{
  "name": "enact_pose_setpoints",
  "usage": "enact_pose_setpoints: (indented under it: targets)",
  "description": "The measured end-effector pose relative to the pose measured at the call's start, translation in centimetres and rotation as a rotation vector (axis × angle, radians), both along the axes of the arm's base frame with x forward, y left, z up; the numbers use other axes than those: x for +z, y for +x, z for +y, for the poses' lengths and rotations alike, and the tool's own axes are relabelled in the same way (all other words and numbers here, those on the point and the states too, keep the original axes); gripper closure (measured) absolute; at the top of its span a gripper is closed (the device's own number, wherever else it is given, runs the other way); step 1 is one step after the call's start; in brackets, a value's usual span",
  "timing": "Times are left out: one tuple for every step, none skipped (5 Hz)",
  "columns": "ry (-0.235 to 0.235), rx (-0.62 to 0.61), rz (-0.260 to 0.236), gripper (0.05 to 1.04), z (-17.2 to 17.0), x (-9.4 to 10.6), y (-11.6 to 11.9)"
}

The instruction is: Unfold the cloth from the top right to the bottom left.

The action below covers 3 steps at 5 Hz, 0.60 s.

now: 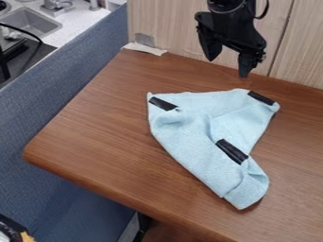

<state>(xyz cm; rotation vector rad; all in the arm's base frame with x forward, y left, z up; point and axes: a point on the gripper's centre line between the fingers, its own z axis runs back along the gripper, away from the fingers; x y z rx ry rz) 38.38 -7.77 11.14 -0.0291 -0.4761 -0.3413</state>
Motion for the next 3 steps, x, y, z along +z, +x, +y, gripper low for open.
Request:
enact_pose_setpoints:
  targets:
    - [0.004,0.001,0.037,0.084,0.0,-1.4,-0.2]
    - [-0.021,-0.013,0.035,0.084,-0.3,-2.9,-0.8]
    - [-0.050,-0.055,0.102,0.084,-0.8,-6.0,-1.5]
